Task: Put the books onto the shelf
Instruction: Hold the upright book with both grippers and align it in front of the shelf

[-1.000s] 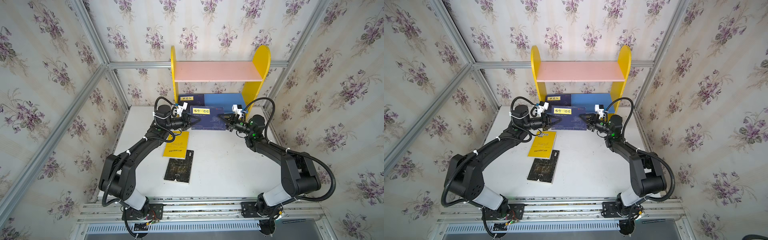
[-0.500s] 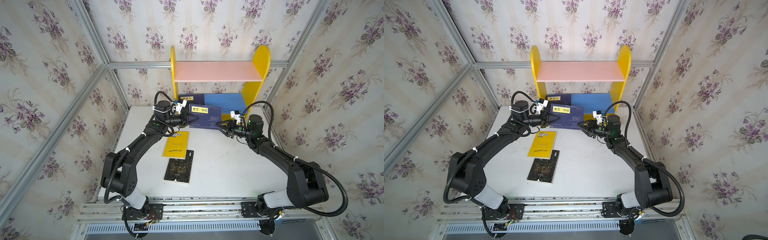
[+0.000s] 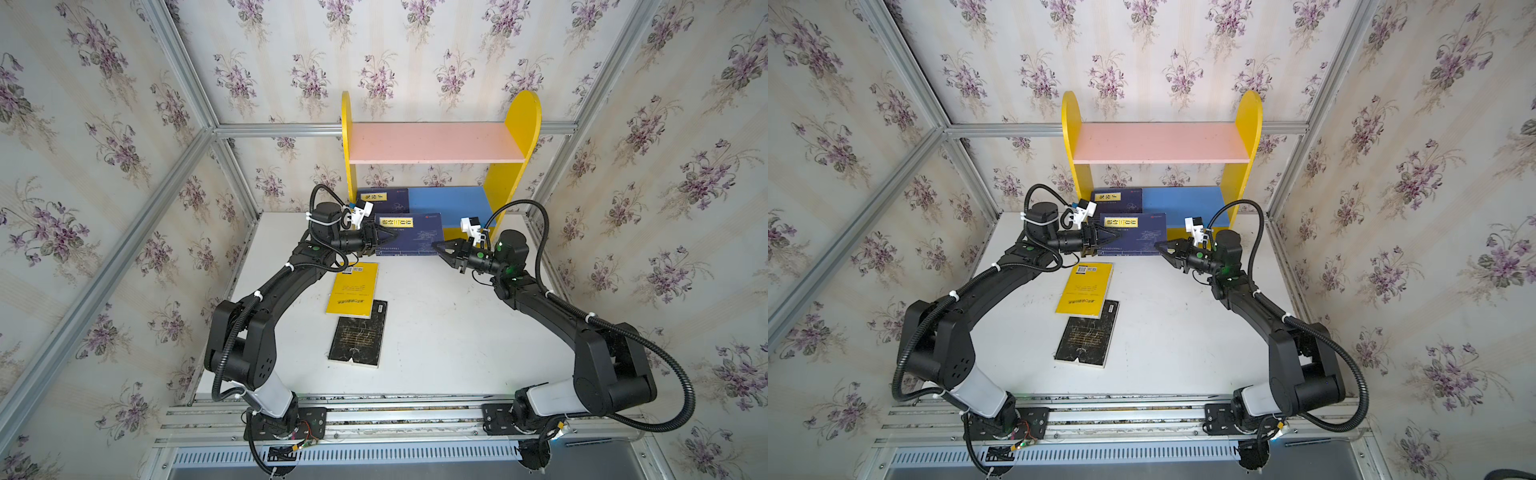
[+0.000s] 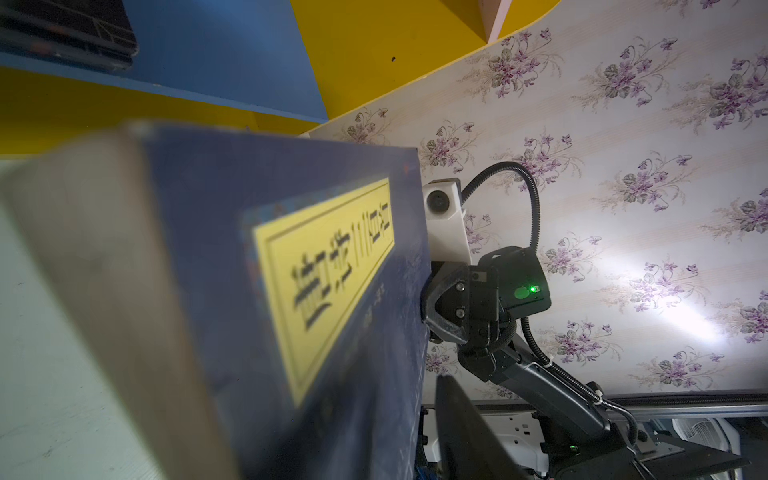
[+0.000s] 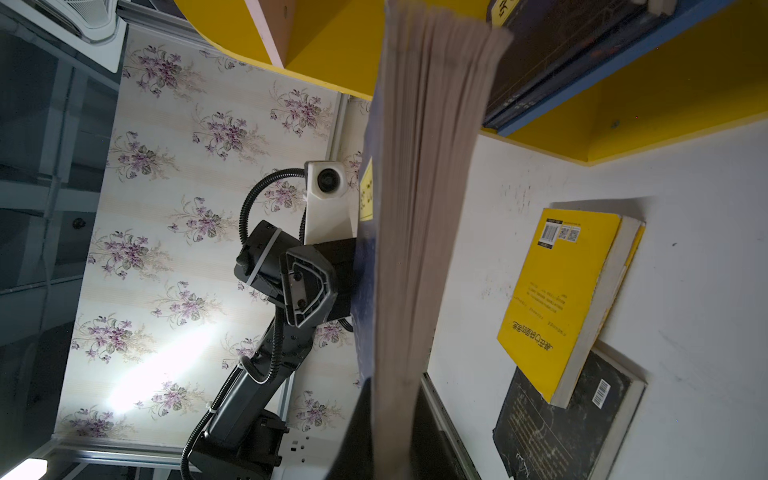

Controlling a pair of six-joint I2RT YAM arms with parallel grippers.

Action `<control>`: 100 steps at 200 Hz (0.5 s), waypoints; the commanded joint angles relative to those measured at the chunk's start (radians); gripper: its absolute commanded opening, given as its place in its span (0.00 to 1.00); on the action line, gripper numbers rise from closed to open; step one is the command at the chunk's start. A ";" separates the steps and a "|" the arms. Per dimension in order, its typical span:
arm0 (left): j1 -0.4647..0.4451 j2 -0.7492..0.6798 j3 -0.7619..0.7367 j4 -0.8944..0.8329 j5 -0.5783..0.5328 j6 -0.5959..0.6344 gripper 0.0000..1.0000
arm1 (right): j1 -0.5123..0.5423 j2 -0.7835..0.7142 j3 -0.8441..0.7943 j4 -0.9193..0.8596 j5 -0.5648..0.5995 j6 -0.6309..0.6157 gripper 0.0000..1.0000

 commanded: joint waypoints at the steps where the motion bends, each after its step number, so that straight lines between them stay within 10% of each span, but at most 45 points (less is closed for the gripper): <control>1: 0.001 -0.015 -0.007 0.015 0.021 0.004 0.54 | 0.001 -0.001 0.007 0.100 -0.003 0.012 0.08; 21: 0.001 -0.022 -0.016 0.013 0.028 0.002 0.53 | 0.001 0.004 0.003 0.135 0.001 0.023 0.08; 58: 0.001 -0.047 -0.049 0.010 0.006 0.003 0.20 | -0.001 0.021 0.004 0.207 0.016 0.049 0.08; 100: 0.015 -0.062 -0.037 -0.074 -0.039 0.048 0.14 | 0.001 0.021 0.009 0.187 0.041 0.035 0.07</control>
